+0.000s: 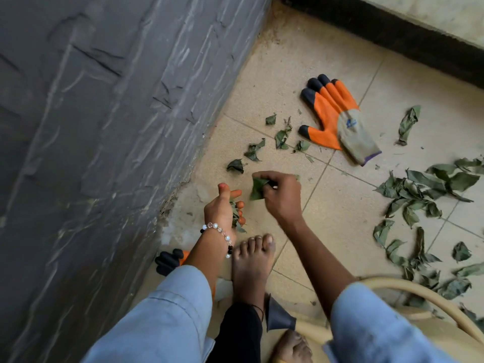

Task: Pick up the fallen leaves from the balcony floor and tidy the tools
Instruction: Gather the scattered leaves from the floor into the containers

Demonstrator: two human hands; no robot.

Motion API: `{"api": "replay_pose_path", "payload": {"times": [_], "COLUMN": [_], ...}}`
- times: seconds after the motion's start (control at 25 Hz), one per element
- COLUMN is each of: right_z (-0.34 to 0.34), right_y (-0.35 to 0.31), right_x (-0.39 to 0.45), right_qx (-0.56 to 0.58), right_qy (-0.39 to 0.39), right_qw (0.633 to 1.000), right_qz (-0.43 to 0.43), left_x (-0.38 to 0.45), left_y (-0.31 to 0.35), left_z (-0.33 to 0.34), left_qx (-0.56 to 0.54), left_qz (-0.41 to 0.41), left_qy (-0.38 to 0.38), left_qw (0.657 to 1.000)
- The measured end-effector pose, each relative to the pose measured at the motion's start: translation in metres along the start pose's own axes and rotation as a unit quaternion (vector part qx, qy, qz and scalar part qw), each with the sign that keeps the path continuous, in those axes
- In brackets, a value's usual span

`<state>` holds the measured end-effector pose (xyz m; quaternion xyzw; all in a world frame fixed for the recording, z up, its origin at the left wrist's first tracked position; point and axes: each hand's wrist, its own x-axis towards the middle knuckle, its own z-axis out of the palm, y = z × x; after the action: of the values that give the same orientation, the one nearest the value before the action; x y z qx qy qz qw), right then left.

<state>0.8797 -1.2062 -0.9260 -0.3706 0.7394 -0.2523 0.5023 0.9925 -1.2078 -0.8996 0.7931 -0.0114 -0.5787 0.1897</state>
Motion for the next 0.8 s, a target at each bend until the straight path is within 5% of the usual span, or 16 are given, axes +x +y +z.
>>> {"api": "replay_pose_path", "payload": {"times": [0.16,0.28,0.36,0.44,0.52,0.6,0.8], "right_z": [0.013,-0.001,-0.014,-0.026,-0.035,-0.04,-0.036], "right_y": [-0.02,-0.015,-0.007,-0.008,0.001,0.02,0.053], "right_x": [-0.06,-0.072,-0.065,-0.052,-0.029,-0.002,0.03], "right_qx": [0.15,0.03,-0.061,-0.011,0.046,-0.117,-0.441], "right_qy": [-0.146,-0.247,-0.287,-0.24,-0.05,0.091,-0.022], "right_qw": [0.977,0.968,0.956,0.97,0.998,0.989,0.896], "right_qz": [0.044,0.027,-0.028,-0.023,0.013,0.015,-0.045], "left_x": [-0.011,-0.019,-0.015,-0.017,-0.019,-0.014,0.007], "left_y": [-0.006,-0.007,-0.011,-0.009,-0.005,-0.001,0.007], "left_z": [0.015,0.011,0.012,0.017,0.022,0.02,-0.001], "left_qx": [-0.062,-0.047,-0.019,0.003,-0.004,-0.002,-0.007], "left_qz": [-0.087,-0.092,-0.049,0.01,0.029,0.025,0.004], "left_qy": [-0.093,-0.123,-0.068,-0.018,-0.029,-0.027,-0.001], "left_qw": [0.99,0.987,0.996,1.0,0.999,0.999,1.0]}}
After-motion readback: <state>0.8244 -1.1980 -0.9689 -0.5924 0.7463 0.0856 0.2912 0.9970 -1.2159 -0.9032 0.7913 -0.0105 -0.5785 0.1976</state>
